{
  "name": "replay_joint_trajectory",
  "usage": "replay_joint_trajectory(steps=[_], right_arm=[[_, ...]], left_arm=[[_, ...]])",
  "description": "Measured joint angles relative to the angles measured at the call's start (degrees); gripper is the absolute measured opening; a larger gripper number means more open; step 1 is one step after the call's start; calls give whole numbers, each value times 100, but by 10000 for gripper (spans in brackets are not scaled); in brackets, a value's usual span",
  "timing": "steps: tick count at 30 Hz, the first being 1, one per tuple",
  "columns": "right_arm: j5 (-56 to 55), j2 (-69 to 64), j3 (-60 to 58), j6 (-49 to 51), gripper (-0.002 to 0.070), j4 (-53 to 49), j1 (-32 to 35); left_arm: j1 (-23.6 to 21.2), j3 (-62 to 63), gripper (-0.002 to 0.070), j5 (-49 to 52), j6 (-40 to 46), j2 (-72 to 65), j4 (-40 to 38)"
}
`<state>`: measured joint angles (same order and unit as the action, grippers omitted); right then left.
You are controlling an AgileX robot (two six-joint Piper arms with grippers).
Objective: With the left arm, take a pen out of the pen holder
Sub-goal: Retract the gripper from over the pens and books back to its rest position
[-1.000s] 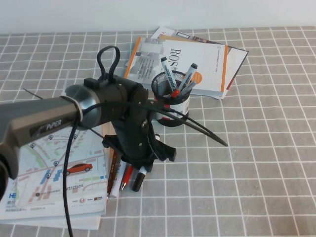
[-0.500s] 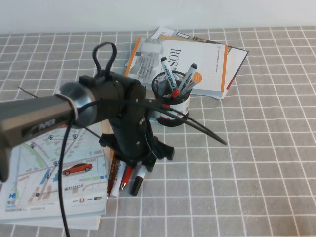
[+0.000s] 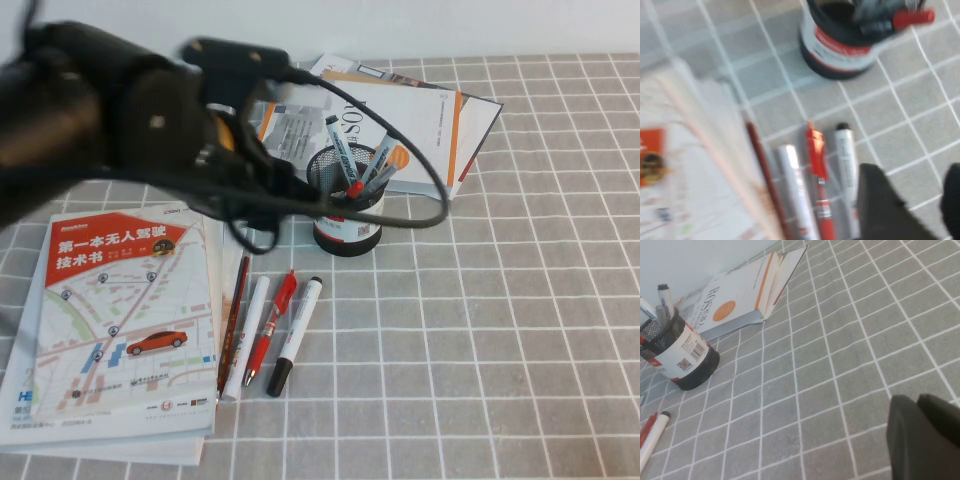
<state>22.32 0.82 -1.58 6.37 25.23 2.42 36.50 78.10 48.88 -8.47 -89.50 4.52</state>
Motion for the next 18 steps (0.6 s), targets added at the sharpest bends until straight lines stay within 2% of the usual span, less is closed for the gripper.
replay_joint_trajectory(steps=[3,6,13,18], right_arm=[[0,0,0,0,-13,0,0],[0,0,0,0,-13,0,0],[0,0,0,0,-13,0,0],[0,0,0,0,-13,0,0]], left_arm=[[-4,-296,96,10,29,574,224],[61,-934,25,-83,42,1286,322],[734,-2721,0,-853,-24,2928,331],[971,-3502,0,-656,-38,3734,445]])
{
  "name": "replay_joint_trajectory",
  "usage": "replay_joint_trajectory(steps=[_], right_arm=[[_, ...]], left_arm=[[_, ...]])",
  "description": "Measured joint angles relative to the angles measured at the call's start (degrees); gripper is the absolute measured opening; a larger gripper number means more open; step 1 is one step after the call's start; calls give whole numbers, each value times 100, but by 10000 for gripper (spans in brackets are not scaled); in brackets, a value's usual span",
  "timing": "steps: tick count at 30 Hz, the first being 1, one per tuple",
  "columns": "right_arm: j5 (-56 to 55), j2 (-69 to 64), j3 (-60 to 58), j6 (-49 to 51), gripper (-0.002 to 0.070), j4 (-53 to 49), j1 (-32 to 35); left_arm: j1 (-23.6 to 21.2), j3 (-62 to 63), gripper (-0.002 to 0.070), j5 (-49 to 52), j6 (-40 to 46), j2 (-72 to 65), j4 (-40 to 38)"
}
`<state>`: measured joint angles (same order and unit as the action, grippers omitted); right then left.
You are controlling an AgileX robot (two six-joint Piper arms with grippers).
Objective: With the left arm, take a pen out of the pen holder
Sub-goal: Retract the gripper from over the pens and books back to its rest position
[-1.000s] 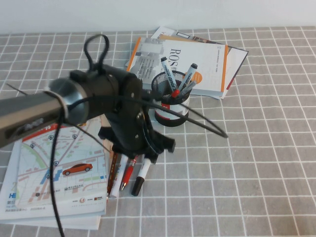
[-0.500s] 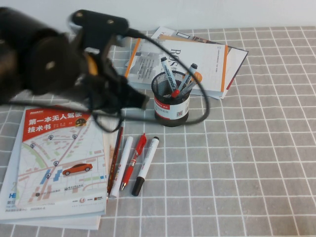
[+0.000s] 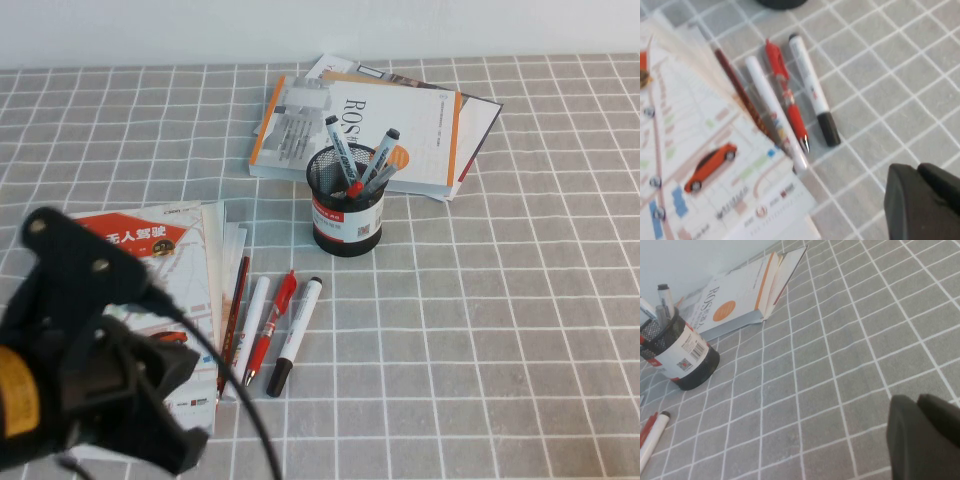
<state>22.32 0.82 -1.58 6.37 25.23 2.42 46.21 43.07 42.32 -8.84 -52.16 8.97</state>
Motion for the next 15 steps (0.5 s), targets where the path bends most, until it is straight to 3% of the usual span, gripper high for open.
replay_joint_trajectory(steps=[4,10,15], right_arm=[[0,0,0,0,-13,0,0],[0,0,0,0,-13,0,0],[0,0,0,0,-13,0,0]], left_arm=[[27,-49,0,318,-13,474,-107],[30,-49,-1,1076,-237,1157,418],[2,-471,-1,794,-404,1859,708]])
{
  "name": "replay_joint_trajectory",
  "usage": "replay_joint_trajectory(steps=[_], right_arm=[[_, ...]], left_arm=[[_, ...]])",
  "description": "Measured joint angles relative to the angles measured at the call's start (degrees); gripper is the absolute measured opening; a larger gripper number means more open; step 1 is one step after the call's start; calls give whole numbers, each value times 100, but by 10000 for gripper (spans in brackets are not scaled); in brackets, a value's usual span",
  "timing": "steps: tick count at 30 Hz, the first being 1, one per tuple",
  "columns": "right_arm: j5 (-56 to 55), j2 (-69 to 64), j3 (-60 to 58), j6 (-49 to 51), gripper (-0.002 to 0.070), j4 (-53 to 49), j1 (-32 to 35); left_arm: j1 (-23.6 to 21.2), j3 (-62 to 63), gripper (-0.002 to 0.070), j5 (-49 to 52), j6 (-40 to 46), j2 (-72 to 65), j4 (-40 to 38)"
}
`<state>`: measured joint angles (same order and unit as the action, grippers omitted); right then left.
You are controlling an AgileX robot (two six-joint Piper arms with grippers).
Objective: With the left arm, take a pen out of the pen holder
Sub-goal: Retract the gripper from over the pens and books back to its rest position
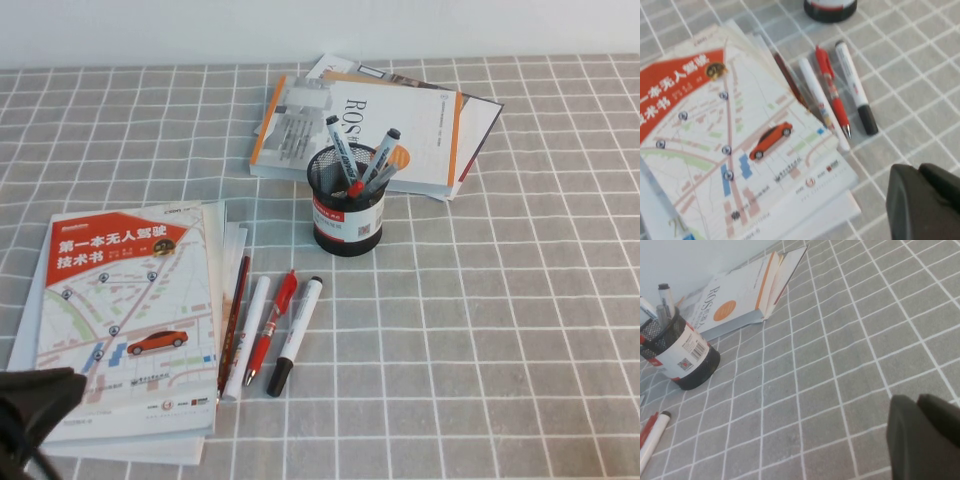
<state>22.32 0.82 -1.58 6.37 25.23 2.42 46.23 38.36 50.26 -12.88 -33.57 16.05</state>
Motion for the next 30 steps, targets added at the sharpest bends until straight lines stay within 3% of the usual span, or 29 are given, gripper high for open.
replay_joint_trajectory(steps=[5,11,15,21,30], right_arm=[[0,0,0,0,-13,10,0],[0,0,0,0,-13,10,0],[0,0,0,0,-13,10,0],[0,0,0,0,-13,10,0],[0,0,0,0,-13,22,0]], left_arm=[[-588,-1226,-1,-1376,-22,865,37],[-1965,-2902,-1,-3330,581,1975,-597],[-2740,-3736,-1,-4090,1148,2625,-1022],[-3468,-3969,-1,-4012,1288,3328,-1093],[-4495,-3975,-1,-2928,1288,3403,-1442]])
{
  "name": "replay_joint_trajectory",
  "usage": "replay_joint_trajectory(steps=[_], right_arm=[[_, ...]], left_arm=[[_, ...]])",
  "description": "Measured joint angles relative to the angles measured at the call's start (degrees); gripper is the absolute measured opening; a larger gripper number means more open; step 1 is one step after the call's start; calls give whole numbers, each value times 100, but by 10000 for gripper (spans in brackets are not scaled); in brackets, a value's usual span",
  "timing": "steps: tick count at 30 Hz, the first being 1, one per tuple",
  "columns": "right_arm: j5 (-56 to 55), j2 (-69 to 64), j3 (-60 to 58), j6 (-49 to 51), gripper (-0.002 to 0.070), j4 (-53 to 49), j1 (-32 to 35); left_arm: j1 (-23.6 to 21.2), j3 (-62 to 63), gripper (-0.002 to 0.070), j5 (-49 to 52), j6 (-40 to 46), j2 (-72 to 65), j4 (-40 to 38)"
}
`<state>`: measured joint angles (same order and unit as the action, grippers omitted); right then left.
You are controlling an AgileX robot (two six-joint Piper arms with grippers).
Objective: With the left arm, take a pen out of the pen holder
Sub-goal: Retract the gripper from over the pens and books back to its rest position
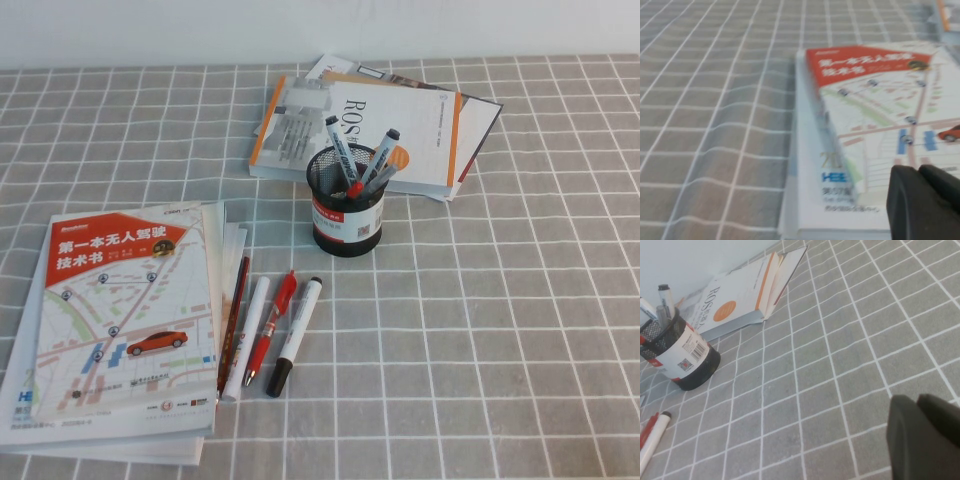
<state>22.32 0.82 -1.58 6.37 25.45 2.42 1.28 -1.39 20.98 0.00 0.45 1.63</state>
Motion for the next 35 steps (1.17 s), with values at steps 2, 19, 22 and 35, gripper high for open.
replay_joint_trajectory(steps=[2,19,22,35], right_arm=[[0,0,0,0,-13,0,0],[0,0,0,0,-13,0,0],[0,0,0,0,-13,0,0],[0,0,0,0,-13,0,0]], left_arm=[[-128,0,-2,26,0,0,-12],[-216,0,-2,59,0,8,-21],[-216,0,-2,59,0,8,-21],[-216,0,-3,68,0,12,-34]])
